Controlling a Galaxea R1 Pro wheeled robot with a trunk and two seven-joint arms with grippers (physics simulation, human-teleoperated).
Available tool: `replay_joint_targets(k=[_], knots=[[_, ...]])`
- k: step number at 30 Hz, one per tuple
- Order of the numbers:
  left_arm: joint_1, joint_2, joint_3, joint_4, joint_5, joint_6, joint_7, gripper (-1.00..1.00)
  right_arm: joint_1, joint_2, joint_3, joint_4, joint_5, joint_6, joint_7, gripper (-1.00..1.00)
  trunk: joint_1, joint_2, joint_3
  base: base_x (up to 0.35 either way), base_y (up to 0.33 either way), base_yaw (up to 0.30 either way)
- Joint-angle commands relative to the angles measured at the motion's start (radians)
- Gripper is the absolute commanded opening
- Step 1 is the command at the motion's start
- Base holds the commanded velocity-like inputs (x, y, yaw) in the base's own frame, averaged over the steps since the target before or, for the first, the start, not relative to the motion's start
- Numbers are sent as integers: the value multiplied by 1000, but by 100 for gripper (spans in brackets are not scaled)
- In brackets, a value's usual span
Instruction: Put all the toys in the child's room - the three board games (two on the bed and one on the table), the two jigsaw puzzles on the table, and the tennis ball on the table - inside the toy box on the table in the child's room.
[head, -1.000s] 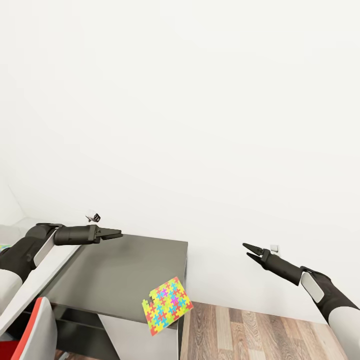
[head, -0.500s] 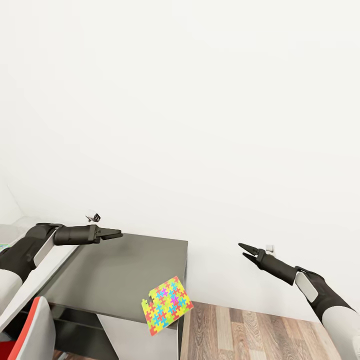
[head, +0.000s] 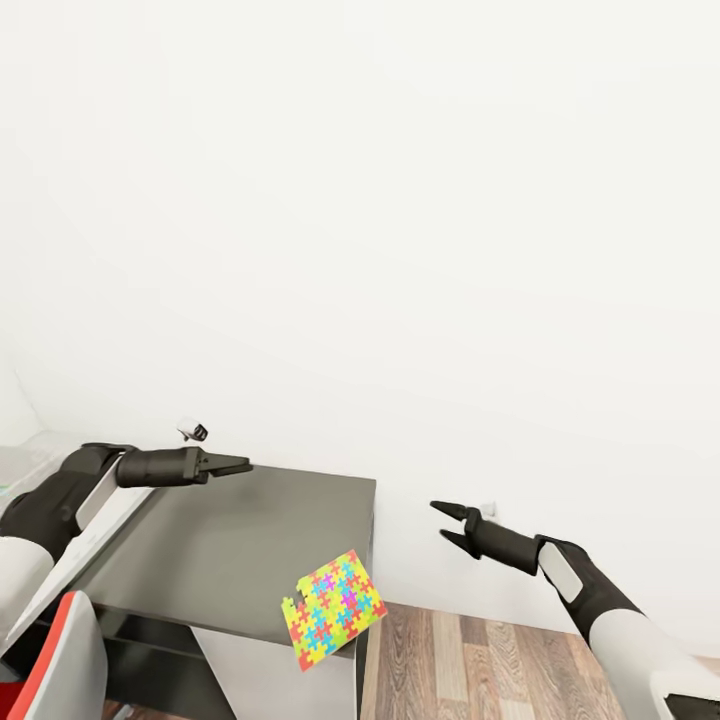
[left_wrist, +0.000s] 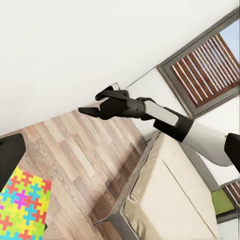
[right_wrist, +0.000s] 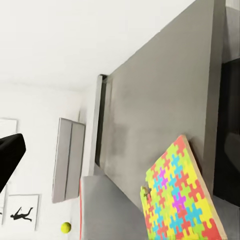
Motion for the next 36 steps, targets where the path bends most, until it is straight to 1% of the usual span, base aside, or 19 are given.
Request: replay_joint_targets(k=[1, 2, 3, 4, 5, 7, 8, 10, 11, 13, 16, 22, 27, 30, 34, 36], knots=[[-1, -13, -6, -4, 5, 13, -2, 100, -1, 5, -5, 0, -4, 9, 3, 100, 4, -8, -5, 0, 0, 0], [-1, -22, -6, -5, 4, 15, -1, 100, -1, 7, -6, 0, -4, 10, 3, 100, 8, -15, -8, 0, 0, 0], [-1, -44, -10, -8, 3, 24, 1, 100, -1, 10, -6, 0, -6, 12, 1, 100, 12, -22, -11, 0, 0, 0], [-1, -56, -11, -9, 2, 30, 2, 100, -1, 12, -6, 0, -6, 12, 0, 100, 16, -29, -14, 0, 0, 0], [-2, -79, -12, -10, 0, 44, 6, 100, -1, 14, -6, 0, -6, 13, -1, 100, 19, -36, -17, 0, 0, 0], [-3, -100, -13, -12, 0, 55, 10, 100, -1, 15, -6, 0, -5, 12, -2, 100, 27, -50, -23, 0, 0, 0], [-5, -119, -13, -16, 0, 64, 14, 100, -1, 17, -5, 1, -3, 13, -4, 100, 31, -57, -27, 0, 0, 0], [-6, -137, -18, -25, -1, 68, 19, 100, -1, 23, -5, 3, -2, 14, -7, 100, 39, -71, -33, 0, 0, 0], [-6, -142, -18, -28, -2, 69, 21, 100, -1, 24, -4, 3, -1, 16, -9, 100, 42, -78, -36, 0, 0, 0], [-6, -150, -21, -31, -7, 71, 28, 100, -1, 23, -5, 3, -3, 22, -14, 100, 50, -92, -42, 0, 0, 0], [-7, -154, -23, -37, -16, 74, 38, 100, -1, 24, -7, 4, -3, 25, -17, 100, 62, -113, -52, 0, 0, 0], [-7, -156, -25, -40, -20, 77, 41, 100, -1, 29, -1, 6, 4, 17, -19, 100, 85, -155, -70, 0, 0, 0], [-7, -156, -24, -40, -21, 78, 42, 100, -1, 28, 2, 7, 8, 23, -30, 100, 104, -190, -86, 0, 0, 0], [-7, -157, -25, -40, -21, 78, 42, 100, -1, 22, 3, 8, 8, 28, -65, 100, 115, -211, -96, 0, 0, 0], [-7, -157, -26, -40, -21, 78, 42, 100, -1, 28, 9, 7, 10, 32, -115, 100, 131, -239, -108, 0, 0, 0], [-7, -157, -26, -40, -21, 78, 42, 100, -1, 29, 14, 6, 11, 32, -129, 100, 138, -253, -114, 0, 0, 0]])
